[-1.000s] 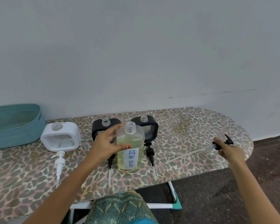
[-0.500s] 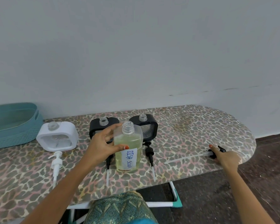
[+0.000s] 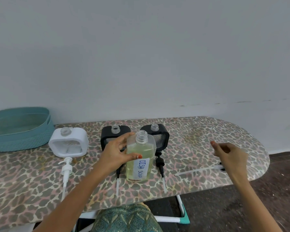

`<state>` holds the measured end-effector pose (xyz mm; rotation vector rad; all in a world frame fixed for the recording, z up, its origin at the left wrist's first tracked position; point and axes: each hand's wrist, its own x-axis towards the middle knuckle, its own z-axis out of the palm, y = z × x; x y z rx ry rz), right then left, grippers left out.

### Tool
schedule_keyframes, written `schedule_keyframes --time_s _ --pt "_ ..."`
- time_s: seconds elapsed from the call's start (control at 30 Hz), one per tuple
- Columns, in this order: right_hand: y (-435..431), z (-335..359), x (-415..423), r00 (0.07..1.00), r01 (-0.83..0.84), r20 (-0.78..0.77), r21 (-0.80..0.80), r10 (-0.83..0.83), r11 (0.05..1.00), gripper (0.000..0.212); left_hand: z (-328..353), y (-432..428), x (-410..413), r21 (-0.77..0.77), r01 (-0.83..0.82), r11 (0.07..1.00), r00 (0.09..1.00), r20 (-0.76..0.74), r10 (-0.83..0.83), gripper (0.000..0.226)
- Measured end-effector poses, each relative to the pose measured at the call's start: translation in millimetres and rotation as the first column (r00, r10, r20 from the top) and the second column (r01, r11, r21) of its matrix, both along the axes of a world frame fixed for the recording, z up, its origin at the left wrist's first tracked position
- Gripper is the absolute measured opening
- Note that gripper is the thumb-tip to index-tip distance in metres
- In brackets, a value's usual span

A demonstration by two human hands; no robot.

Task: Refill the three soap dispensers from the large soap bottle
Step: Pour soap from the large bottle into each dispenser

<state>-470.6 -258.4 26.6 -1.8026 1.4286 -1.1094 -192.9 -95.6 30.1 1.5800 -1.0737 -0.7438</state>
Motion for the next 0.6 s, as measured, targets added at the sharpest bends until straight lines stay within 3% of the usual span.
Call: schedule_keyframes --time_s 0.1,0.2,0.43,0.5,0.6 --pt "28.1 18.5 38.2 0.966 -0.247 0.074 -0.03 0.248 0.969 0.014 -1.0 0.4 1.7 -0.004 0.006 1.0 1.0 -0.01 -0.006 0.075" --pt "51.9 18.8 75.3 0.872 -0.47 0.143 -0.031 0.469 0.882 0.028 -1.4 0.7 3.1 -0.011 0.018 1.0 1.0 -0.024 -0.018 0.073" --pt "62.8 -27.5 130.0 0.718 -0.696 0.194 0.176 0.668 0.696 0.107 -4.5 -1.5 3.2 -0.062 0.042 0.997 0.999 0.004 -0.042 0.06" --pt "62.5 -37.8 139.1 0.687 -0.726 0.206 0.217 0.697 0.652 0.11 -8.7 -1.6 6.1 -0.069 0.036 0.997 0.999 -0.013 -0.037 0.064" --pt "61.7 -42.7 141.4 0.662 -0.748 0.183 0.208 0.727 0.63 0.097 -10.3 -3.0 4.5 -0.074 0.04 0.996 0.999 0.002 -0.04 0.073"
